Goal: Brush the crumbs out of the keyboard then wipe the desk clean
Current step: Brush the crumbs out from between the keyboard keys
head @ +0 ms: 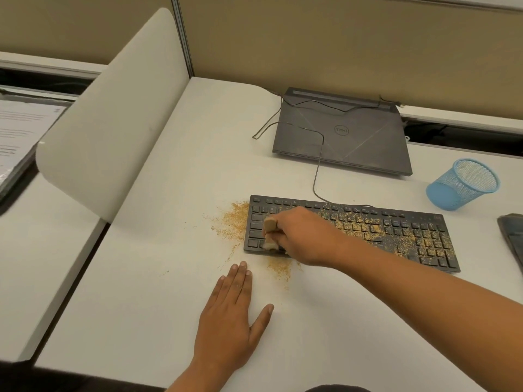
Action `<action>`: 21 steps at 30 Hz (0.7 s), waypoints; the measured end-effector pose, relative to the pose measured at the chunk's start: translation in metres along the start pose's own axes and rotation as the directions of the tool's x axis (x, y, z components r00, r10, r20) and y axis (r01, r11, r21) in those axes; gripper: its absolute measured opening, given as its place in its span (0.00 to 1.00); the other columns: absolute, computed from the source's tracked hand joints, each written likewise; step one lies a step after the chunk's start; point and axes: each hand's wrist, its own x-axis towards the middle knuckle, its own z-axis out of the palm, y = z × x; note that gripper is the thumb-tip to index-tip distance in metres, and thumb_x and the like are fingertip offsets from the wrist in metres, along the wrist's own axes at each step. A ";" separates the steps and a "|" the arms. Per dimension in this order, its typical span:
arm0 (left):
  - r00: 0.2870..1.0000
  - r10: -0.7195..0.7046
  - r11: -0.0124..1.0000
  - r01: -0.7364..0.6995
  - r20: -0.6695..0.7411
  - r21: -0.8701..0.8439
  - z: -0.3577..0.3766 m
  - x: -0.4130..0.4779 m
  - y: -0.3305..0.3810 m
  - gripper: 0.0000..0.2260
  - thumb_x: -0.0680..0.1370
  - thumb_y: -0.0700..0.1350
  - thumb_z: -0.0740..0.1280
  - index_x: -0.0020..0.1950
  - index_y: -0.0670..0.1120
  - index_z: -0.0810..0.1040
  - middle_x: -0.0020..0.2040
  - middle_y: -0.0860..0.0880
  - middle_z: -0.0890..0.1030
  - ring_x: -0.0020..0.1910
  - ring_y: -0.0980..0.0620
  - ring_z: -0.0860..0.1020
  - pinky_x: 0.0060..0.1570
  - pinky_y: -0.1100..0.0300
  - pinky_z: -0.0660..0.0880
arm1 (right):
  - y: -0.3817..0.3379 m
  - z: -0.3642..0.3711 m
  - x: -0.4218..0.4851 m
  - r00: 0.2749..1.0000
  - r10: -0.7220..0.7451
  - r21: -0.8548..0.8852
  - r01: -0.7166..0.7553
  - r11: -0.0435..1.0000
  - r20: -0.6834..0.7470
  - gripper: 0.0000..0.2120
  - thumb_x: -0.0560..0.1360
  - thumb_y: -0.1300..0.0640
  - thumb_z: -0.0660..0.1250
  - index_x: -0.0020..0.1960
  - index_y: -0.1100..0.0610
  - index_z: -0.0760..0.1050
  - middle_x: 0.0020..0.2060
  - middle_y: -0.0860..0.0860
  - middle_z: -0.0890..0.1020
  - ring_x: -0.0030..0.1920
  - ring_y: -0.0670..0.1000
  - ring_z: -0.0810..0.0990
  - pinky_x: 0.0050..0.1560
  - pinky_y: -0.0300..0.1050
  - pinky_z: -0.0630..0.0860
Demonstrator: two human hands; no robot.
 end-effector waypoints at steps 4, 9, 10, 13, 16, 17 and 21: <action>1.000 0.003 1.000 -0.003 -0.011 -0.002 0.001 0.000 0.000 0.32 0.81 0.65 0.50 0.76 0.43 0.66 0.78 0.48 0.63 0.78 0.54 0.56 0.73 0.56 0.54 | 0.012 0.001 -0.009 0.990 0.048 0.032 -0.045 0.998 -0.134 0.10 0.81 0.50 0.61 0.50 0.53 0.79 0.45 0.49 0.83 0.45 0.50 0.80 0.49 0.50 0.78; 1.000 -0.001 1.000 0.001 -0.003 0.001 0.001 0.001 -0.001 0.32 0.81 0.65 0.50 0.76 0.44 0.66 0.78 0.48 0.62 0.78 0.54 0.55 0.74 0.57 0.53 | 0.022 0.012 -0.020 0.972 0.119 0.115 -0.097 0.989 -0.201 0.11 0.81 0.51 0.61 0.51 0.53 0.82 0.43 0.48 0.84 0.42 0.48 0.80 0.47 0.48 0.78; 1.000 -0.003 1.000 0.003 -0.004 0.003 0.001 0.001 0.000 0.32 0.81 0.65 0.50 0.76 0.44 0.65 0.78 0.48 0.62 0.78 0.54 0.54 0.74 0.57 0.52 | 0.026 0.013 -0.021 0.960 0.128 0.127 -0.099 0.987 -0.248 0.11 0.81 0.51 0.61 0.50 0.53 0.82 0.43 0.46 0.83 0.42 0.46 0.79 0.45 0.44 0.77; 1.000 0.001 1.000 -0.001 -0.007 -0.002 0.001 0.001 0.000 0.32 0.81 0.65 0.51 0.76 0.44 0.66 0.78 0.48 0.62 0.78 0.54 0.55 0.74 0.58 0.51 | 0.030 0.018 -0.028 0.962 0.110 0.106 -0.085 0.991 -0.251 0.11 0.82 0.53 0.62 0.47 0.54 0.81 0.38 0.42 0.80 0.38 0.41 0.76 0.39 0.36 0.71; 1.000 0.011 1.000 -0.011 -0.017 -0.014 0.000 0.001 0.000 0.32 0.81 0.64 0.51 0.76 0.43 0.66 0.78 0.48 0.62 0.78 0.53 0.57 0.74 0.56 0.53 | 0.031 0.019 -0.032 0.958 0.088 0.133 -0.054 0.990 -0.272 0.11 0.81 0.54 0.62 0.47 0.53 0.81 0.41 0.43 0.82 0.39 0.41 0.77 0.40 0.38 0.73; 1.000 0.015 1.000 -0.015 -0.018 -0.015 0.001 0.000 0.000 0.32 0.81 0.64 0.50 0.76 0.43 0.66 0.78 0.48 0.62 0.78 0.52 0.58 0.74 0.56 0.54 | 0.033 0.018 -0.033 0.947 0.097 0.145 -0.054 0.988 -0.305 0.10 0.81 0.54 0.62 0.46 0.53 0.81 0.40 0.43 0.82 0.38 0.41 0.76 0.39 0.37 0.71; 1.000 0.019 1.000 -0.020 -0.021 -0.013 0.002 0.000 -0.001 0.32 0.81 0.64 0.50 0.76 0.43 0.66 0.78 0.48 0.62 0.77 0.51 0.59 0.73 0.54 0.57 | 0.036 0.016 -0.035 0.965 0.083 0.153 -0.046 0.987 -0.247 0.09 0.81 0.55 0.63 0.46 0.53 0.81 0.40 0.44 0.83 0.38 0.40 0.77 0.39 0.39 0.73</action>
